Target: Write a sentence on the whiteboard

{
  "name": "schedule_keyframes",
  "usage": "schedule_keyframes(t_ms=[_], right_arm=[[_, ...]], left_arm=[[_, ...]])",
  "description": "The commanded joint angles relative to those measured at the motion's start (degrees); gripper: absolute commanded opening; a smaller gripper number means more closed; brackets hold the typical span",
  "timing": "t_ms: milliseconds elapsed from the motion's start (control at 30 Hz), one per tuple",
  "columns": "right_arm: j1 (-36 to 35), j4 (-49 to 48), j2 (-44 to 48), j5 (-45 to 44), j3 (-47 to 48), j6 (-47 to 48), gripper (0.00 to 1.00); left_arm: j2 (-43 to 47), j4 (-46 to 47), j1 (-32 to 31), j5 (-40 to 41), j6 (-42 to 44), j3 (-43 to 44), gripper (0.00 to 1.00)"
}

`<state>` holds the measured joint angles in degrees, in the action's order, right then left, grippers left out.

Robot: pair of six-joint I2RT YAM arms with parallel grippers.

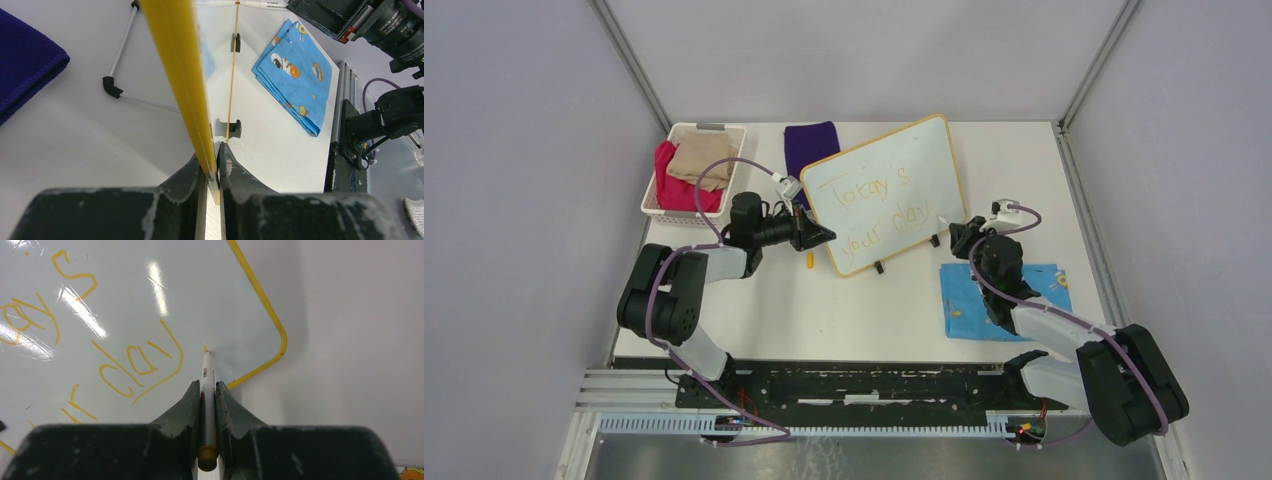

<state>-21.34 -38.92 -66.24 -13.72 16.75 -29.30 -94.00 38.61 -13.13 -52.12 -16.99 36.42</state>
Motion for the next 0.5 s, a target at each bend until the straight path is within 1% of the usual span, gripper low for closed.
schedule_keyframes(t_ms=[0,233,467], right_arm=[[0.24,0.39,2.72,0.43,1.33,0.43,0.0],[0.2,8.45,10.64,-0.44,2.04,-0.3,0.0],[-0.61,20.9,19.04,2.84,5.96,1.66,0.0]], left_arm=[[-2.02,-6.71,-0.48,7.39,7.46,-0.58,0.02],[-1.65,-6.71,-0.5,7.94,7.28,-0.61,0.02],[-0.88,-7.97,-0.5,9.28,7.23,0.06,0.03]])
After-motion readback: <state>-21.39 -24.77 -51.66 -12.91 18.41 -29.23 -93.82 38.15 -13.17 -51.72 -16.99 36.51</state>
